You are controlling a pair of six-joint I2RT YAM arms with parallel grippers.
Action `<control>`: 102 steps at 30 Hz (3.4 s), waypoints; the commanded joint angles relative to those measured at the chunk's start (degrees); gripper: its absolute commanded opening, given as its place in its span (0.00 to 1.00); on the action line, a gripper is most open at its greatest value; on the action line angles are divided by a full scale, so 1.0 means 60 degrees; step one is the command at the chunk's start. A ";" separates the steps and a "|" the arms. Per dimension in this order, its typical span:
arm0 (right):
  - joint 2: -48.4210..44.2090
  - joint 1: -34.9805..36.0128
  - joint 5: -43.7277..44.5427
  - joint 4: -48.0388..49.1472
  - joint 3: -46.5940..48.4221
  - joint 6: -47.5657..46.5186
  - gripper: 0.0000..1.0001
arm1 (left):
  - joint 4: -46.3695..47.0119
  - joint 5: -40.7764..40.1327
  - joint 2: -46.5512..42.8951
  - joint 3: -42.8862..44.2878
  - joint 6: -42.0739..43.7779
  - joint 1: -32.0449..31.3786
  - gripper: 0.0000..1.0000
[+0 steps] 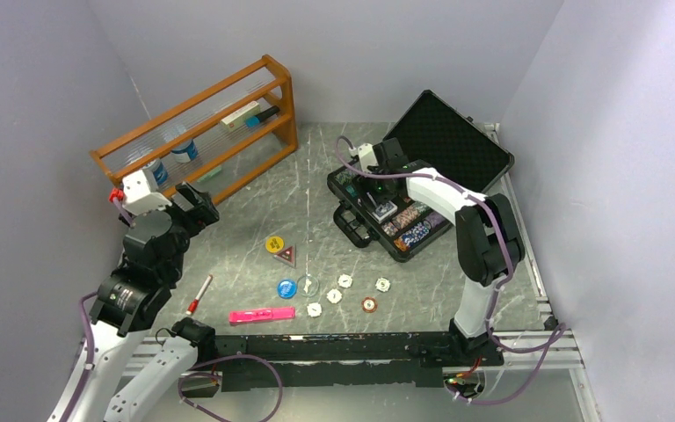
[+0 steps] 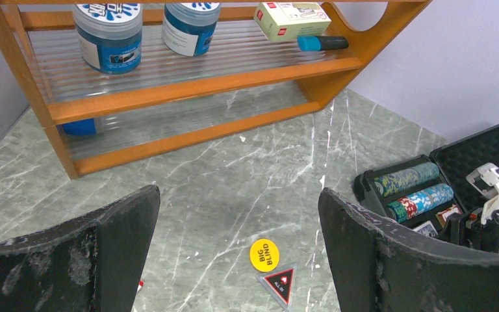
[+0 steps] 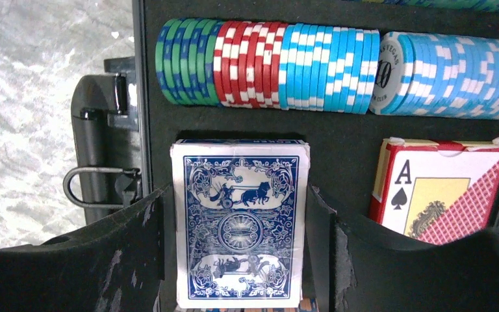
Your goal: Pack up texas hold em set
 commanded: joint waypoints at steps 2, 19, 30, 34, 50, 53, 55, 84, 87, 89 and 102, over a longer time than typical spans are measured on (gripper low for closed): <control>0.0620 -0.0045 0.0480 0.0206 0.0675 0.0690 0.60 | 0.0250 0.0139 -0.0070 0.0032 -0.0055 0.0030 0.97; -0.1124 -0.0042 0.0897 0.0332 0.0499 0.1630 0.81 | 0.0129 -0.0020 -0.0215 0.0045 0.0004 0.0030 0.97; -0.2336 -0.0013 0.2464 0.0121 -0.1441 0.6388 0.64 | 0.0264 -0.0038 -0.0206 -0.0176 0.0167 0.0023 0.97; -0.2446 -0.0005 0.2535 0.0774 -0.2247 0.7779 0.56 | 0.0382 0.0187 -0.0114 -0.0484 -0.0248 0.0030 0.97; -0.1417 0.0112 0.3219 0.1492 -0.2477 0.8416 0.29 | 0.0939 0.0740 0.0541 -0.1020 -0.0631 0.0022 0.97; -0.1406 0.0229 0.3764 0.0833 -0.1986 0.8219 0.30 | 0.1338 0.1182 0.0637 -0.1340 -0.0555 0.0030 0.97; -0.1710 0.0365 0.4295 0.0974 -0.2062 0.8057 0.34 | 0.1335 0.1192 0.0682 -0.1413 -0.0646 0.0030 0.97; 0.0601 0.0499 0.2478 0.0542 -0.1563 0.6972 0.46 | 0.1111 0.1478 0.0687 -0.1850 -0.1099 0.0030 0.94; 0.0287 0.0499 0.2622 0.0639 -0.1894 0.6775 0.46 | 0.0971 0.1586 0.0636 -0.1808 -0.1135 0.0029 0.93; 0.0220 0.0499 0.2755 0.0548 -0.1818 0.6673 0.45 | 0.0736 0.1556 0.0598 -0.1617 -0.1178 0.0030 0.93; -0.0714 0.1547 0.3948 -0.0042 0.0522 0.5995 0.49 | 0.0295 0.1656 0.0219 -0.1266 -0.1054 0.0030 0.95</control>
